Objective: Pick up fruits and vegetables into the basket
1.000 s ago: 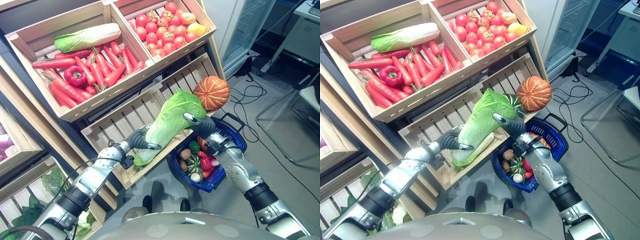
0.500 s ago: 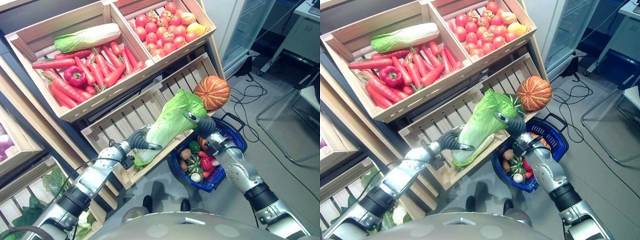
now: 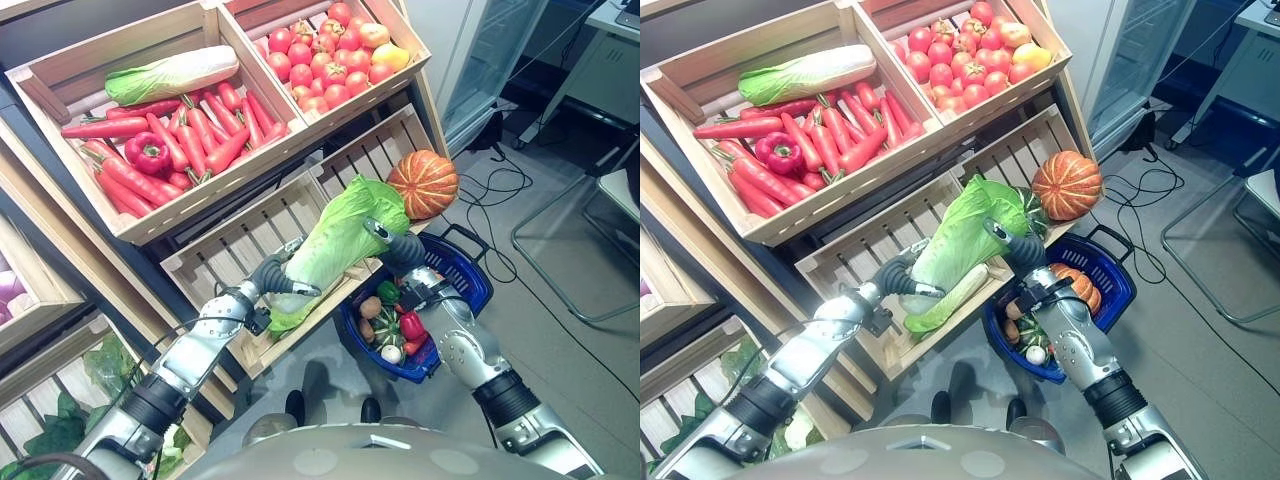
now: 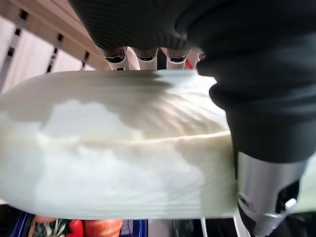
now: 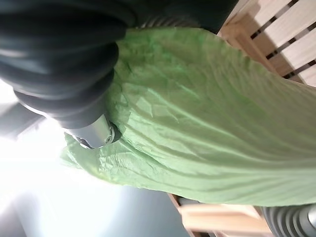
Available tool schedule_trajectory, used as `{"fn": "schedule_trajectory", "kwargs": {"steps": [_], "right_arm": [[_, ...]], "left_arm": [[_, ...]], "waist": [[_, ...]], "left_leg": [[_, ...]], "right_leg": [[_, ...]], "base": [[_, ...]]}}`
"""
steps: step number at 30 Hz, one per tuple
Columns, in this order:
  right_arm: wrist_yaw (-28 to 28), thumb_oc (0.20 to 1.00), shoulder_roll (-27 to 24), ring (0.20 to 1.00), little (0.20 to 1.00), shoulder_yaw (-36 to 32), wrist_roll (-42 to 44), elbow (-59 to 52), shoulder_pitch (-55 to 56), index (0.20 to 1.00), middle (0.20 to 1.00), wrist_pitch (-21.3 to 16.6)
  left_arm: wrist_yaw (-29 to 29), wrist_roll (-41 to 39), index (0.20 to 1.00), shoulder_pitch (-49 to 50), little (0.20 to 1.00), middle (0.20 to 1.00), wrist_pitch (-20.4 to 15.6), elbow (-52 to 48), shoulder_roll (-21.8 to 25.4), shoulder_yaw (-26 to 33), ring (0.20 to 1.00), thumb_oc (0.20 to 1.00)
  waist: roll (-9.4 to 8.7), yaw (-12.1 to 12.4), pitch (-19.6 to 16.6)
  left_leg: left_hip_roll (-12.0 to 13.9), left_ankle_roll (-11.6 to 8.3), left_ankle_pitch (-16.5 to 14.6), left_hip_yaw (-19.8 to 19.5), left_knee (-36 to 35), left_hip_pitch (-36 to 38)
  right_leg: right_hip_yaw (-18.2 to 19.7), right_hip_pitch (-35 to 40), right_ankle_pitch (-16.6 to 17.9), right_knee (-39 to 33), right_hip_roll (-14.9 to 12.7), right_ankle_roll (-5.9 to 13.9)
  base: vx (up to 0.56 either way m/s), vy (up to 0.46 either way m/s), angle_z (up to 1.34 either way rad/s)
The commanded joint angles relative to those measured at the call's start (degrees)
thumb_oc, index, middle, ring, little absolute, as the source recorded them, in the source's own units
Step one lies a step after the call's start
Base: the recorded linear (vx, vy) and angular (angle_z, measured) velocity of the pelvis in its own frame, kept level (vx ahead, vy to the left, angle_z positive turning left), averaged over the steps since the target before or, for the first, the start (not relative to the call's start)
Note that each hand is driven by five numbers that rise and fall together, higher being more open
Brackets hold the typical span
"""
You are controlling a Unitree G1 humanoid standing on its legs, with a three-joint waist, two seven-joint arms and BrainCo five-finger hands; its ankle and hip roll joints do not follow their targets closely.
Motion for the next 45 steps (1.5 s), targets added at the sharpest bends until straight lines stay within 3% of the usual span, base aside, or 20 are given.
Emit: {"fn": "schedule_trajectory", "kwargs": {"steps": [1, 5, 8, 13, 20, 21, 25, 30, 38, 39, 40, 41, 45], "right_arm": [[-4.6, 0.200, 2.3, 0.200, 0.200, -3.6, -3.2, -2.9, -1.7, 0.200, 0.200, -8.4], [-10.0, 0.200, 2.0, 0.200, 0.200, -7.9, -5.9, 2.0, -1.6, 0.200, 0.200, -12.2], [-14.2, 0.200, 1.8, 0.200, 0.200, -11.1, -7.7, 6.2, -4.8, 0.200, 0.200, -15.2], [-21.4, 0.200, -2.4, 0.200, 0.200, -16.0, -10.0, 13.2, -11.4, 0.200, 0.200, -19.1], [-31.3, 0.200, -5.6, 0.200, 0.200, -19.8, -15.8, 17.5, -15.4, 0.200, 0.200, -21.4], [-35.5, 0.200, -7.2, 0.200, 0.200, -20.4, -18.7, 20.3, -17.8, 0.200, 0.200, -22.2], [-41.7, 0.200, -9.6, 0.200, 0.200, -21.2, -20.9, 24.5, -23.2, 0.200, 0.200, -22.3], [-39.9, 0.200, -12.3, 0.200, 0.200, -21.3, -15.6, 29.1, -29.3, 0.200, 0.200, -20.3], [-34.4, 0.200, -11.7, 0.200, 0.200, -19.1, -6.9, 35.9, -36.9, 0.200, 0.200, -16.7], [-33.0, 0.426, -11.5, 0.426, 0.426, -18.6, -5.6, 36.9, -37.7, 0.426, 0.426, -15.8], [-31.5, 0.821, -11.1, 0.821, 0.821, -17.6, -4.3, 38.2, -38.6, 0.821, 0.821, -14.3], [-30.8, 1.000, -10.9, 1.000, 1.000, -16.4, -3.5, 39.3, -39.5, 1.000, 1.000, -13.2], [-26.7, 1.000, -10.4, 1.000, 1.000, -14.6, -1.1, 42.7, -42.0, 1.000, 1.000, -9.7]], "left_arm": [[5.7, 2.5, 1.000, -1.3, 1.000, 1.000, -1.2, 4.2, 1.3, 5.2, 1.000, 1.000], [10.6, 4.1, 1.000, -0.1, 1.000, 1.000, -2.2, 5.4, 1.7, 8.1, 1.000, 1.000], [15.3, 3.5, 1.000, -2.6, 1.000, 1.000, -3.0, 6.6, 2.5, 9.0, 1.000, 1.000], [20.3, 2.0, 1.000, -7.3, 1.000, 1.000, -3.5, 7.3, 3.3, 10.3, 1.000, 1.000], [23.2, 0.5, 1.000, -10.0, 1.000, 1.000, -4.4, 7.0, 3.3, 9.4, 1.000, 1.000], [24.4, 0.3, 1.000, -11.9, 1.000, 1.000, -4.9, 7.4, 3.2, 8.3, 1.000, 1.000], [27.1, 0.1, 1.000, -16.1, 1.000, 1.000, -4.7, 8.0, 2.5, 6.0, 1.000, 1.000], [30.0, 0.6, 1.000, -20.0, 1.000, 1.000, -6.1, 9.2, 1.3, 3.7, 1.000, 1.000], [35.9, 4.7, 1.000, -25.8, 1.000, 1.000, -8.4, 12.1, -0.6, 1.3, 1.000, 1.000], [36.5, 5.7, 1.000, -26.7, 1.000, 1.000, -9.0, 12.6, -0.7, 1.1, 1.000, 1.000], [37.7, 7.6, 1.000, -28.1, 1.000, 1.000, -10.0, 13.3, -0.5, 0.8, 1.000, 1.000], [39.2, 9.1, 1.000, -29.8, 1.000, 1.000, -10.8, 14.5, -0.5, 0.2, 1.000, 1.000], [42.9, 10.8, 1.000, -34.9, 1.000, 1.000, -12.2, 19.3, -0.3, -0.8, 1.000, 1.000]], "waist": [[-2.29, -0.1, 0.9], [-2.11, 0.0, 2.8], [-1.91, 0.0, 6.4], [-1.69, 0.4, 14.3], [-1.70, 0.8, 19.0], [-1.64, 0.9, 20.6], [-1.60, 1.3, 23.7], [-0.92, 1.7, 25.3], [-0.04, 2.5, 25.3], [0.03, 2.5, 25.3], [0.11, 2.6, 25.3], [0.07, 2.5, 25.3], [-0.15, 2.0, 25.3]], "left_leg": [[-2.3, 2.66, -4.8, 1.4, 0.1, -0.4], [-2.2, 2.95, -4.5, 1.5, 0.1, -1.3], [-2.3, 3.04, -4.4, 1.7, 2.0, -4.2], [-2.7, 1.98, -5.7, 2.0, 12.1, -11.5], [-2.4, 0.57, -7.8, 2.0, 22.2, -18.5], [-2.1, 0.24, -9.1, 2.0, 25.9, -21.3], [-2.4, 0.26, -11.6, 1.6, 32.4, -26.5], [-2.8, 0.09, -13.3, 2.2, 39.1, -35.2], [-4.3, 0.63, -14.6, 2.5, 44.5, -44.6], [-4.4, 0.62, -14.7, 2.4, 44.8, -45.3], [-4.5, 0.79, -14.8, 2.5, 45.2, -45.9], [-4.4, 0.79, -15.3, 2.8, 45.8, -46.5], [-4.4, 0.76, -15.1, 3.1, 46.6, -48.4]], "right_leg": [[1.4, -0.9, 0.5, 0.3, -2.0, 4.65], [1.3, -2.4, -0.2, 2.1, -1.6, 4.11], [1.3, -6.2, -1.7, 6.5, -1.3, 3.52], [0.0, -12.0, -3.9, 15.4, -1.6, 2.50], [-1.2, -16.3, -5.6, 22.1, -2.7, 1.48], [-1.4, -17.8, -6.6, 24.3, -2.9, 1.11], [-2.0, -21.4, -8.5, 29.3, -3.1, 0.08], [-2.4, -30.1, -9.7, 37.1, -4.3, 0.21], [-2.2, -41.7, -10.9, 45.3, -5.5, 0.55], [-2.2, -42.6, -10.8, 45.8, -5.5, 0.63], [-2.1, -43.6, -10.9, 46.4, -5.5, 0.71], [-1.8, -44.4, -11.1, 47.0, -5.4, 0.82], [-1.3, -47.0, -10.5, 48.1, -5.3, 1.06]], "base": [[0.00, 0.000, 0.00], [-0.02, -0.006, -0.01], [-0.23, -0.028, -0.06], [-0.18, -0.034, 0.01], [-0.11, -0.029, 0.04], [-0.10, -0.038, 0.08], [-0.10, -0.037, 0.18], [-0.09, -0.005, 0.07], [-0.04, -0.004, 0.07], [-0.02, 0.003, 0.03], [0.00, 0.003, 0.08], [-0.01, 0.007, 0.05], [0.00, 0.003, 0.01]]}}
